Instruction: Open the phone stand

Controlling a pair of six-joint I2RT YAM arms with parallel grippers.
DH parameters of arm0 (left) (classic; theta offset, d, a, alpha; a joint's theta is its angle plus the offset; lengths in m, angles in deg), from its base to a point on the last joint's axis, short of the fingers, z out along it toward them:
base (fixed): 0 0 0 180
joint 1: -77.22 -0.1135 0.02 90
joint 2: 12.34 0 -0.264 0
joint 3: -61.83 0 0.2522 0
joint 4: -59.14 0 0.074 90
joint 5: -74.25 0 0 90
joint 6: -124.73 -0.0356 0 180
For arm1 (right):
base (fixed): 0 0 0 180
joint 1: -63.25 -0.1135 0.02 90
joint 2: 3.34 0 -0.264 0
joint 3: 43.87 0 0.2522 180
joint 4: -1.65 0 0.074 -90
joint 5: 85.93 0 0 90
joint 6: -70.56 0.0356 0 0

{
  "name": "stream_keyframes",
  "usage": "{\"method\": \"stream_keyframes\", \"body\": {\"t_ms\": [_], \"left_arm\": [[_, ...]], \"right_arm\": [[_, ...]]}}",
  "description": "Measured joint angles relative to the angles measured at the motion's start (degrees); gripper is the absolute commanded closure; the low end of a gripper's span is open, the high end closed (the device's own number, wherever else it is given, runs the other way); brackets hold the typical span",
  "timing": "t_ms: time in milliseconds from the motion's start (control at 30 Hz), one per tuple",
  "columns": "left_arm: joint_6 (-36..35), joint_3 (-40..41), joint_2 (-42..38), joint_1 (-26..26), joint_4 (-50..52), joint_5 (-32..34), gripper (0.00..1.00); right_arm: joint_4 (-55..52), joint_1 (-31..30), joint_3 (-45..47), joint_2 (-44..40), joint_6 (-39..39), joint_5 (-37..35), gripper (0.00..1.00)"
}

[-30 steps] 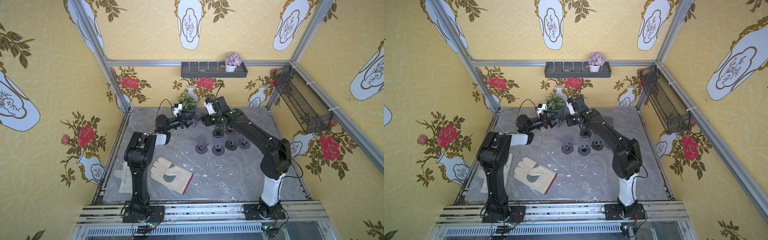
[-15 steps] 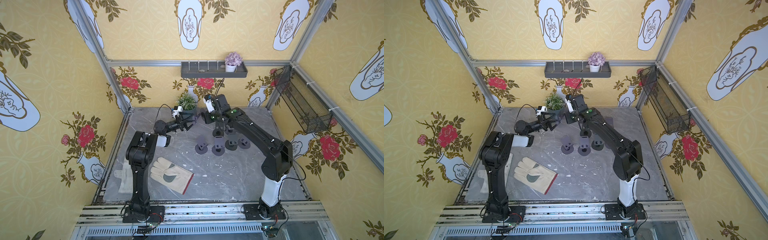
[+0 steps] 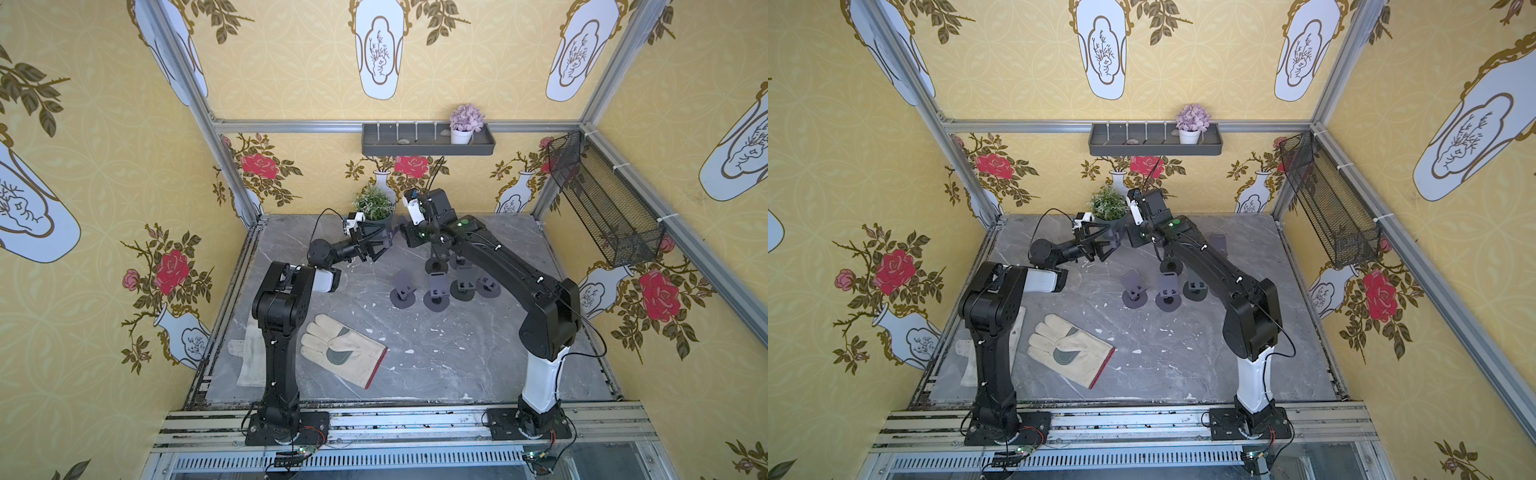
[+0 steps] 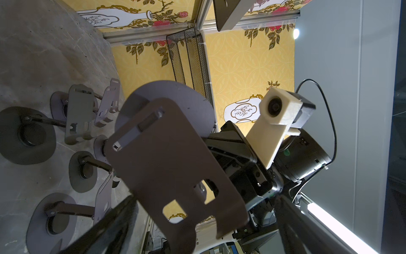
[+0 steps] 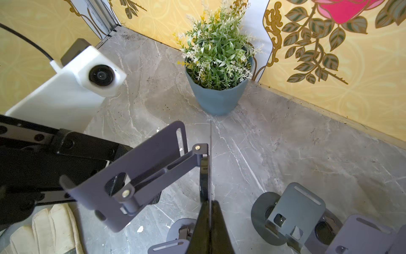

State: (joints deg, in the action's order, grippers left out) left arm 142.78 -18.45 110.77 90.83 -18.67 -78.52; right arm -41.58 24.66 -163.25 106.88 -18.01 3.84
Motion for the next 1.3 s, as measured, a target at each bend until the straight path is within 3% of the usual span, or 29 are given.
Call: {"method": "stream_keyframes", "body": {"t_ms": [267,500,733,867,1167,1300], "left_arm": [[1.6,-0.4,0.0,0.0,0.1,-0.1,0.05],[1.8,-0.4,0.0,0.0,0.0,0.0,0.01],[-3.7,4.2,-3.4,-1.1,-0.2,1.0,0.01],[-14.6,8.3,-10.1,-2.6,7.0,2.3,0.01],[-54.7,9.5,-26.6,-2.7,47.3,9.6,0.01],[-71.3,12.2,-32.5,-2.6,58.5,15.1,0.01]], "right_arm": [[1.4,-0.1,0.4,0.2,-0.7,-0.2,1.0],[1.3,0.0,0.6,0.2,-0.7,-0.3,1.0],[-1.7,2.2,-3.1,0.6,1.9,2.9,1.0],[-3.5,4.2,-4.4,1.4,4.5,5.7,1.0],[-9.0,8.7,-8.7,3.1,11.8,17.7,1.0],[-11.1,10.8,-11.0,4.1,15.4,25.3,1.0]]}}
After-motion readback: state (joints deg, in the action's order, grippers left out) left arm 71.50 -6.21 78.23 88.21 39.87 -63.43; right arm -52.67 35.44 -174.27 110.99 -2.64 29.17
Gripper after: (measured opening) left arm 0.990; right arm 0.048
